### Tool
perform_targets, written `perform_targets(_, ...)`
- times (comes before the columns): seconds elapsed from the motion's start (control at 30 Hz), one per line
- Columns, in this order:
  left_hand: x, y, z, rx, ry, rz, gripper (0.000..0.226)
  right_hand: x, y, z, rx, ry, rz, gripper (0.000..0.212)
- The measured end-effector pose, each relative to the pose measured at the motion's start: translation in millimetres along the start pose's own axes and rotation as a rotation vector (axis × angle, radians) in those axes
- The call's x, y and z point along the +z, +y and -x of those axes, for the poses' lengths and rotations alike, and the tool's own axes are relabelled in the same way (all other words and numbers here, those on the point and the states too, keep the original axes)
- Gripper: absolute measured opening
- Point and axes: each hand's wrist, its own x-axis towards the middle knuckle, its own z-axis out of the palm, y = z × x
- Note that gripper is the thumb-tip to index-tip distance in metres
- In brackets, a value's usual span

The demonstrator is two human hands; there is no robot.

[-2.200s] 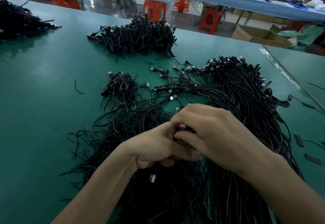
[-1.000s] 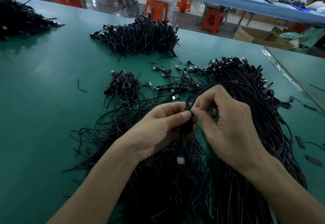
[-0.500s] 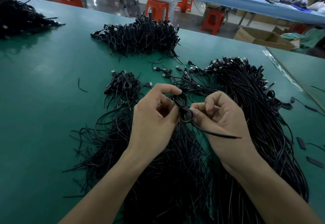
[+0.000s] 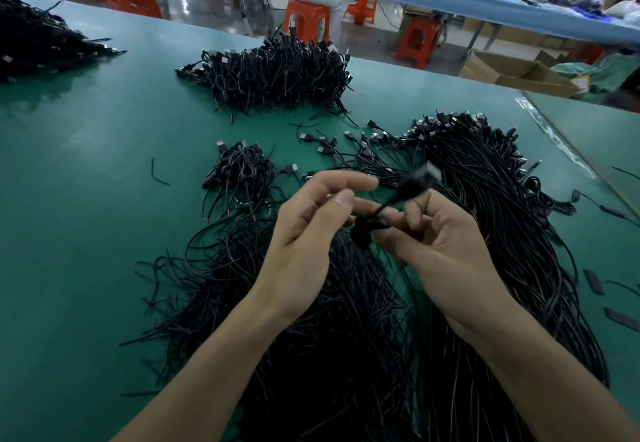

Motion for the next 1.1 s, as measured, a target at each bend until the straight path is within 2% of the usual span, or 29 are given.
perform_targets(0.1, 3, -1, 4, 0.016, -0.085, 0.014, 0.002, -2, 1, -2, 0.024, 0.067, -0.009, 0.037)
perform_targets(0.2, 6, -9, 8, 0.001, -0.094, -0.199, 0.014, -4, 1, -4, -0.018, 0.191, 0.01, 0.039)
perform_targets(0.33, 7, -17, 9, -0.064, -0.118, -0.363, 0.007, -5, 0, -4, -0.14, 0.249, 0.024, 0.04)
perform_targets(0.5, 6, -12, 5, -0.143, -0.058, -0.364, 0.025, 0, 0, 2, -0.214, 0.154, -0.008, 0.031)
perform_targets(0.57, 3, -8, 2, -0.225, -0.06, -0.269, 0.034, 2, 0, 6, -0.206, 0.032, -0.067, 0.035)
perform_targets(0.67, -4, -3, 0, -0.317, -0.049, -0.073, 0.049, 7, 2, 8, -0.18, -0.031, 0.093, 0.041)
perform_targets(0.77, -7, -1, -1, -0.26, -0.066, -0.099, 0.057, 9, 5, 5, -0.116, -0.077, 0.114, 0.039)
perform_targets(0.83, -4, 0, 0, -0.153, -0.086, -0.141, 0.057, 7, 5, 3, -0.093, -0.075, 0.114, 0.04)
perform_targets(0.93, -1, -2, 1, -0.099, -0.079, -0.114, 0.052, 2, 6, -1, -0.108, -0.004, 0.207, 0.032)
perform_targets(1.0, 0, -4, 2, -0.081, -0.084, -0.129, 0.045, -1, 6, -3, -0.095, 0.059, 0.203, 0.039)
perform_targets(1.1, 1, -5, 3, -0.084, -0.096, -0.227, 0.02, -5, 2, -3, -0.1, 0.147, 0.14, 0.044)
